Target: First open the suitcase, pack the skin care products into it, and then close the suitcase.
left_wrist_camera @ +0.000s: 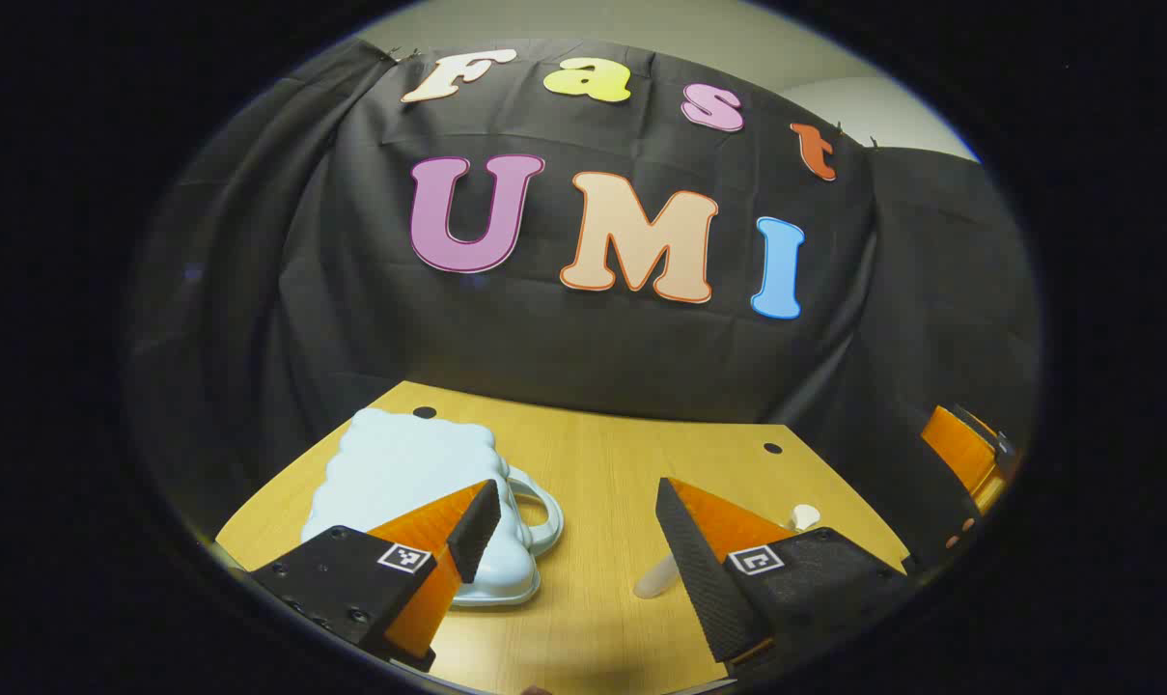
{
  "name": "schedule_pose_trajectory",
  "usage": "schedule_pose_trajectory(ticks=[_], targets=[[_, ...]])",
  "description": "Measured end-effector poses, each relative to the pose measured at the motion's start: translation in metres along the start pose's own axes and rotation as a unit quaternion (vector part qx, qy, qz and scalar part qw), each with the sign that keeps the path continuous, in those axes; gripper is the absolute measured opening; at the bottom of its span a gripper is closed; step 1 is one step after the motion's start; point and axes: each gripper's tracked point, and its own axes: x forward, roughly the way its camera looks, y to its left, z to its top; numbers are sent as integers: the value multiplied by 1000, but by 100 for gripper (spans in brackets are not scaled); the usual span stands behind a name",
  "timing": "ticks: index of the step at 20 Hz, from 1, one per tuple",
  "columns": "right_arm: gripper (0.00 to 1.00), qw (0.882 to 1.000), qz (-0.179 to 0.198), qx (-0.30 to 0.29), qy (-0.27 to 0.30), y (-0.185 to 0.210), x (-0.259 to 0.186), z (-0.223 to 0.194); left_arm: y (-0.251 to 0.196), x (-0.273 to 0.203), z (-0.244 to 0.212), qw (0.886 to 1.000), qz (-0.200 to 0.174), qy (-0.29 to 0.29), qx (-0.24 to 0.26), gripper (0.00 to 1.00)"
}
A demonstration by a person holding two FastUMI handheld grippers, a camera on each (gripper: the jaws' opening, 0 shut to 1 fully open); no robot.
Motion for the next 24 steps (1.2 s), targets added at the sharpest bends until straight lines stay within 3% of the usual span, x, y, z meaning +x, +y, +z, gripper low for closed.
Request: schedule_pose_trajectory(ticks=[12, 18, 24], targets=[[98, 1000, -6, 13, 6, -5, 0, -5, -7, 13, -12, 999, -21, 29, 0, 95], [96, 1000, -10, 0, 12, -10, -6, -10, -17, 49, -17, 993, -64, 95, -2, 95], [98, 999, -27, 4, 23, -24, -17, -22, -4, 100, -22, 981, -61, 184, -4, 94]])
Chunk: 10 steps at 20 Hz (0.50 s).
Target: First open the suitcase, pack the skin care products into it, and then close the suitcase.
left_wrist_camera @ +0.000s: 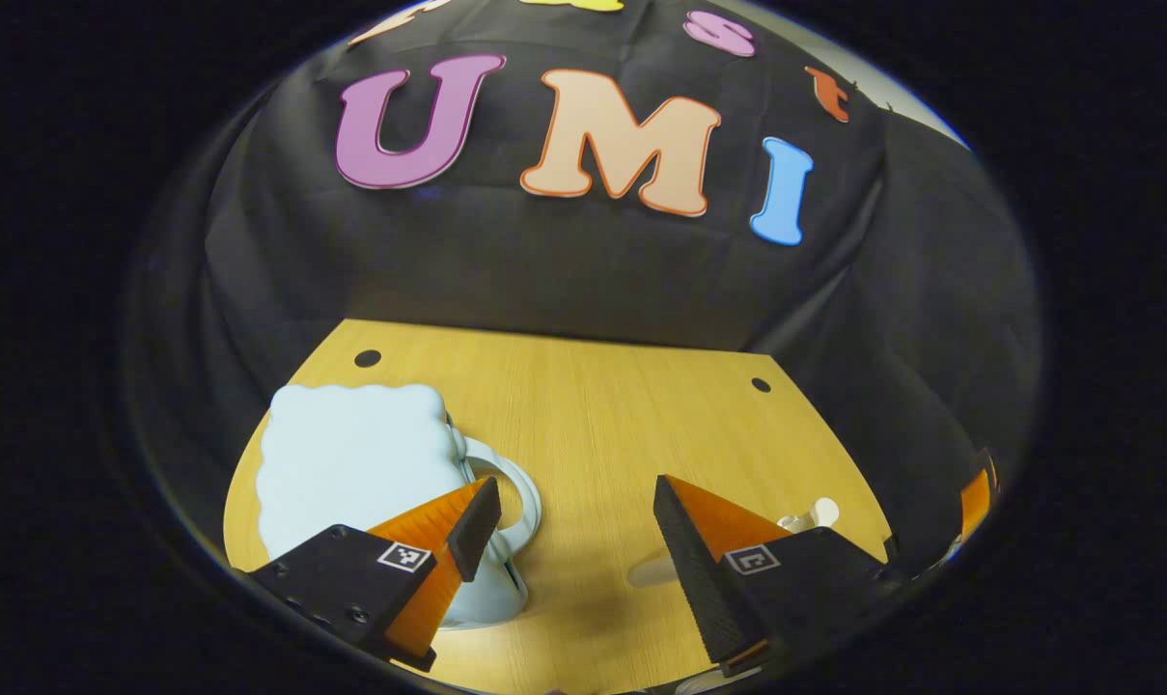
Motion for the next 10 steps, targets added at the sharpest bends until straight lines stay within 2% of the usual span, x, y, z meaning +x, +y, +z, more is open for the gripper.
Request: schedule_pose_trajectory(ticks=[3, 5, 6, 7, 8, 10], targets=[[96, 1000, -10, 4, 8, -9, -2, -5, 4, 27, -3, 998, 0, 50, -23, 94], [98, 1000, -16, 4, 11, -13, -4, -8, 7, 44, -6, 995, 4, 89, -40, 97], [98, 1000, -18, 4, 13, -15, -6, -10, 10, 51, -10, 992, 11, 114, -45, 91], [98, 1000, -20, 4, 15, -16, -7, -10, 15, 62, -15, 990, 17, 134, -48, 94], [98, 1000, -21, 3, 16, -18, -9, -13, 20, 71, -20, 986, 25, 157, -49, 87], [98, 999, -27, 3, 22, -22, -12, -18, 26, 84, -35, 977, 38, 206, -49, 83]])
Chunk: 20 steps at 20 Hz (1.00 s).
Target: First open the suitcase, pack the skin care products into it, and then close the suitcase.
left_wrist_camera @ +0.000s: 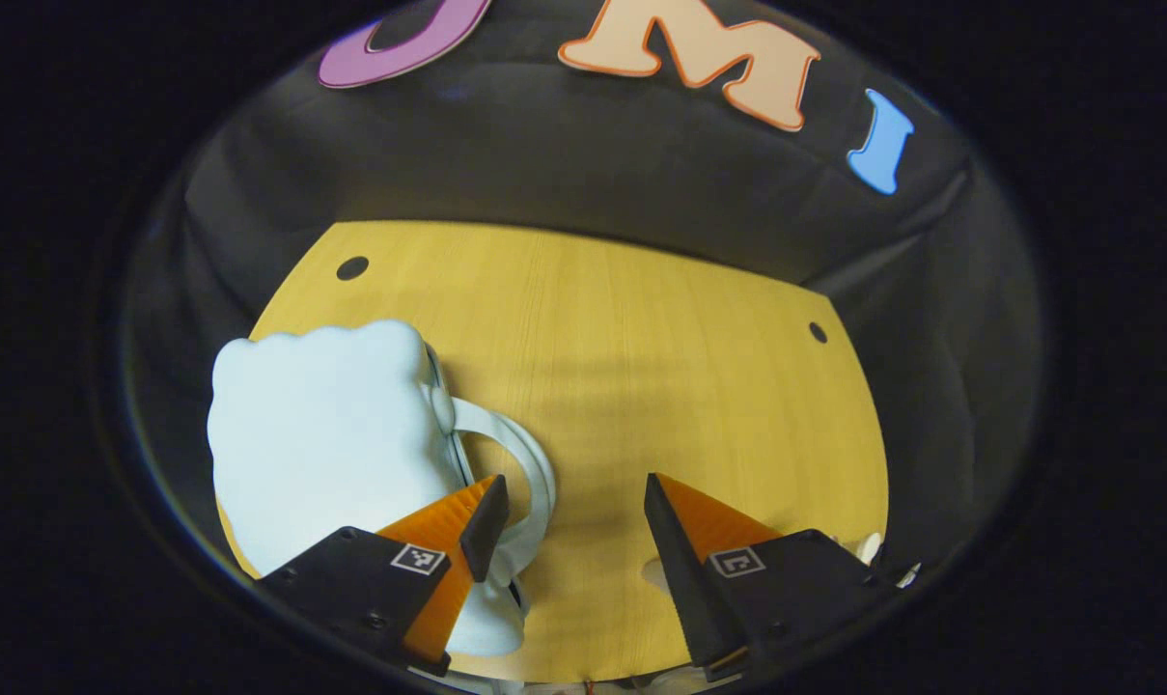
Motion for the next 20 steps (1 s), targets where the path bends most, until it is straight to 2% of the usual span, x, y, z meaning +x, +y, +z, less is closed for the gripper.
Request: schedule_pose_trajectory(ticks=[4, 5, 6, 7, 8, 10, 11, 13, 17, 19, 20], targets=[[98, 1000, -8, 11, 7, -7, -2, -4, 9, 28, -11, 998, 21, 62, -4, 76], [98, 1000, -10, 14, 6, -9, -3, -3, 11, 33, -12, 997, 26, 70, -4, 79], [98, 1000, -12, 16, 7, -11, -3, -5, 13, 38, -13, 996, 31, 79, -5, 70], [98, 1000, -13, 17, 8, -13, -3, -6, 18, 43, -15, 995, 38, 88, -4, 73], [96, 1000, -15, 18, 8, -14, -2, -6, 23, 47, -18, 994, 48, 98, -5, 61], [98, 1000, -17, 20, 9, -17, -1, -7, 28, 55, -20, 992, 56, 114, -7, 56], [98, 1000, -18, 20, 9, -18, 0, -6, 31, 58, -22, 991, 60, 121, -9, 48], [98, 1000, -20, 21, 10, -20, 0, -7, 35, 63, -25, 989, 66, 132, -13, 47], [98, 999, -23, 22, 13, -23, 0, -10, 39, 72, -29, 987, 76, 144, -12, 36], [98, 999, -24, 20, 15, -24, 0, -10, 38, 77, -30, 985, 79, 152, -11, 36], [98, 999, -25, 19, 15, -25, -1, -12, 39, 80, -32, 984, 81, 157, -10, 27]])
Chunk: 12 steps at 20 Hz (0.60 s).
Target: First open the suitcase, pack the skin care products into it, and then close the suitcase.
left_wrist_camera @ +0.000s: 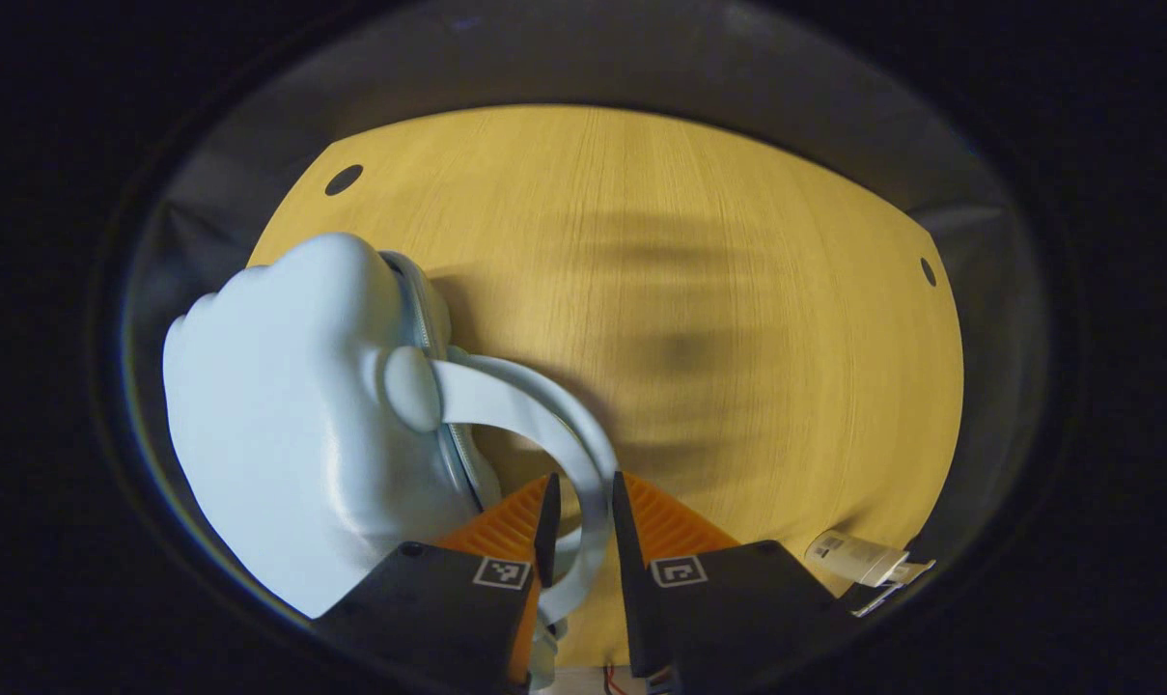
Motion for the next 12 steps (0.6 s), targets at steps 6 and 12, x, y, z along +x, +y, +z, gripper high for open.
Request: schedule_pose_trajectory(ticks=[6, 12], targets=[[98, 1000, -12, -2, 3, -11, -5, -1, -6, 11, -3, 1000, -4, 20, -3, 10], [98, 1000, -11, -5, -1, -11, -7, 1, -12, 0, 3, 999, -26, -12, -15, 0]])
